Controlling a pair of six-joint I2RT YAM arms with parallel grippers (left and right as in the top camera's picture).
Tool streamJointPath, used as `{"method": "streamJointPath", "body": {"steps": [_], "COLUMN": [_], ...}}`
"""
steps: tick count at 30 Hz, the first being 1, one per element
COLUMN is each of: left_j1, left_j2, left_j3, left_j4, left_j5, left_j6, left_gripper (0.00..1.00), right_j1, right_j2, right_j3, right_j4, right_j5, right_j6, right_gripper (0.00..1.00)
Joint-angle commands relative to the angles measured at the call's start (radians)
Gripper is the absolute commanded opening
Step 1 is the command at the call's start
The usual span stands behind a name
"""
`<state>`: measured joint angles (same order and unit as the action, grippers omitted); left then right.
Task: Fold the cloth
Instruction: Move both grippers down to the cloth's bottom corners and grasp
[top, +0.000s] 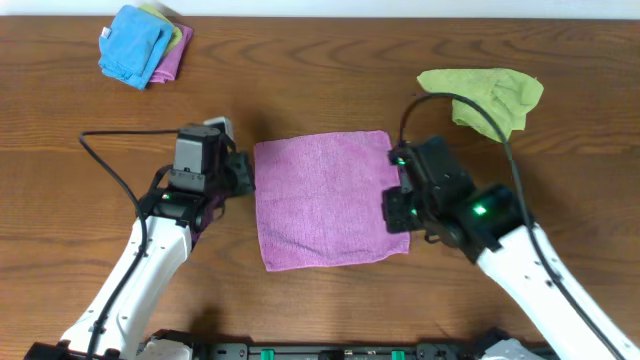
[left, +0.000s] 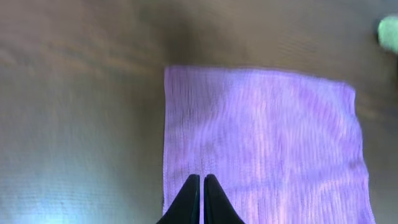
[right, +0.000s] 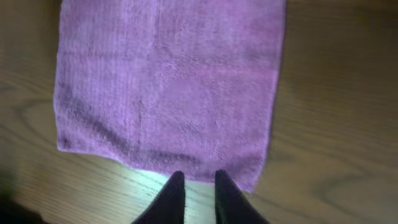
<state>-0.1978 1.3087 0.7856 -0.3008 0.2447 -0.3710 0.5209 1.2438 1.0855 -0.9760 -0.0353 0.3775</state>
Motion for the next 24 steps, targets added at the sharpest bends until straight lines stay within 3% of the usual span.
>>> {"method": "streamJointPath", "body": {"steps": [1, 2, 3, 4, 5, 6, 8, 10, 17, 20, 24], "left_j1": [0.002, 0.002, 0.002, 0.002, 0.002, 0.002, 0.002, 0.001, 0.001, 0.001, 0.002], "left_j2": [-0.011, -0.011, -0.011, -0.011, -0.011, -0.011, -0.011, -0.011, -0.011, -0.026, -0.131], "left_j3": [0.000, 0.000, 0.000, 0.000, 0.000, 0.000, 0.000, 0.000, 0.000, 0.000, 0.001], "left_j4": [-0.059, -0.083, -0.093, -0.097, -0.098, -0.097, -0.098, -0.096, -0.123, -0.188, -0.310], "left_j5": [0.111, 0.155, 0.176, 0.192, 0.207, 0.231, 0.270, 0.278, 0.307, 0.283, 0.141], "left_j6": [-0.010, 0.008, 0.019, 0.032, 0.039, 0.040, 0.043, 0.042, 0.012, 0.043, 0.050], "left_gripper": [0.10, 0.30, 0.50, 0.68, 0.77, 0.96, 0.95, 0.95, 1.00, 0.86, 0.89], "right_j1": [-0.046, -0.059, -0.063, -0.064, -0.064, -0.064, -0.064, -0.063, -0.063, -0.064, -0.064], "right_j2": [-0.026, -0.031, -0.033, -0.034, -0.035, -0.035, -0.035, -0.035, -0.039, -0.047, -0.063], "right_j3": [0.013, 0.013, 0.013, 0.013, 0.013, 0.013, 0.013, 0.013, 0.013, 0.013, 0.013], "right_j4": [-0.029, -0.032, -0.030, -0.027, -0.023, -0.014, 0.007, 0.017, 0.008, -0.043, -0.145], "right_j5": [-0.010, -0.052, -0.078, -0.108, -0.121, -0.127, -0.127, -0.132, -0.123, -0.048, 0.084], "right_j6": [-0.053, -0.113, -0.146, -0.172, -0.173, -0.173, -0.172, -0.173, -0.203, -0.182, -0.128], "right_gripper": [0.67, 0.94, 0.99, 0.99, 0.97, 0.85, 0.72, 0.99, 0.99, 0.91, 0.89]}}
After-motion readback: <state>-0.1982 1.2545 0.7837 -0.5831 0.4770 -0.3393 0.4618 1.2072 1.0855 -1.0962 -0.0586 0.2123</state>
